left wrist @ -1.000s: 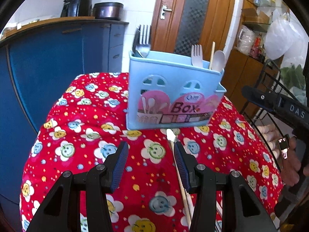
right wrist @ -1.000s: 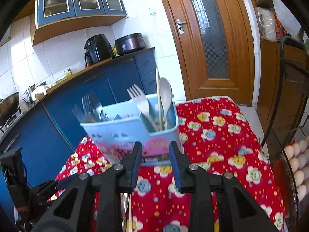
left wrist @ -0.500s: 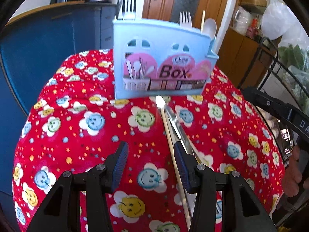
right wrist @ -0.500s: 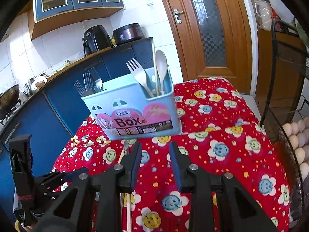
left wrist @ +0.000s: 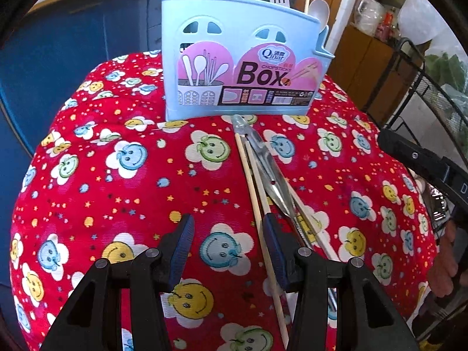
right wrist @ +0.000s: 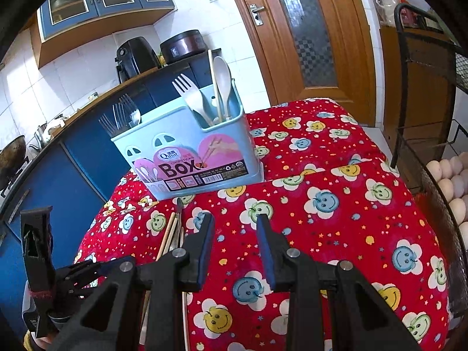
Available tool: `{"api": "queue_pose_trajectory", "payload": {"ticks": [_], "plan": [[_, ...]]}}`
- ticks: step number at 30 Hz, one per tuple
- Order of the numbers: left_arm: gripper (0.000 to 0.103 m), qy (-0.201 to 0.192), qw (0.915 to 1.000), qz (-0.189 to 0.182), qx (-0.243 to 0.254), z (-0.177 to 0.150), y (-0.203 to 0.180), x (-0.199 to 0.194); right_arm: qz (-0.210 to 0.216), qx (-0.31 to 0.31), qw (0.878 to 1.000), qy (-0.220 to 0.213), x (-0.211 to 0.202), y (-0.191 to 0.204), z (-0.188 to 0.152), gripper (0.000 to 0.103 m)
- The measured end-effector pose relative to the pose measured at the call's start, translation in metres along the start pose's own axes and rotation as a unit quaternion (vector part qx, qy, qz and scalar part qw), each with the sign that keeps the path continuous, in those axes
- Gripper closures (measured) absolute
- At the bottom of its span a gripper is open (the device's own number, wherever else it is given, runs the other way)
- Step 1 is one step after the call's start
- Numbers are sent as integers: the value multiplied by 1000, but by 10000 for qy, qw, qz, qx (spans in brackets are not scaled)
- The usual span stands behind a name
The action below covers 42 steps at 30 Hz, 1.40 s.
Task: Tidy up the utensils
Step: 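Grasp a wooden chopstick with the left tool while the right tool grasps silver tongs, then lift the chopstick with the left tool while the right tool lifts the tongs toward the caddy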
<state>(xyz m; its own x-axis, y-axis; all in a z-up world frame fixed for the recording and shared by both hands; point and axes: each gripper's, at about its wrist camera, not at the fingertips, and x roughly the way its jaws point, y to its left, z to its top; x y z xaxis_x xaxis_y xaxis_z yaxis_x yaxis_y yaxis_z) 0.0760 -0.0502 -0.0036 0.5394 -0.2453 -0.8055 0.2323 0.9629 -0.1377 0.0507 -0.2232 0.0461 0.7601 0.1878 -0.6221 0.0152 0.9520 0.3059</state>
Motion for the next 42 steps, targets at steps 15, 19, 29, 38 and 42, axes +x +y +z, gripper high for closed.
{"api": "queue_pose_trajectory", "payload": {"ticks": [15,19,29,38,42], "plan": [[48,58,9996,253,105,15,-6,19,29,45,9999,102,3,-3,-7,71],[59,46,9995,268,157,26,-5,25,34,59,9999,158,5,-4,-10,71],[99,21,9997,-122,-190,39,10,27,69,33,9997,244,10,-1,-12,71],[99,-354,9962,-417,-672,32,32,-1,412,-93,9979,487,21,17,-13,71],[99,-454,9953,-425,-744,26,38,-10,646,-243,9952,691,27,31,-18,71]]}}
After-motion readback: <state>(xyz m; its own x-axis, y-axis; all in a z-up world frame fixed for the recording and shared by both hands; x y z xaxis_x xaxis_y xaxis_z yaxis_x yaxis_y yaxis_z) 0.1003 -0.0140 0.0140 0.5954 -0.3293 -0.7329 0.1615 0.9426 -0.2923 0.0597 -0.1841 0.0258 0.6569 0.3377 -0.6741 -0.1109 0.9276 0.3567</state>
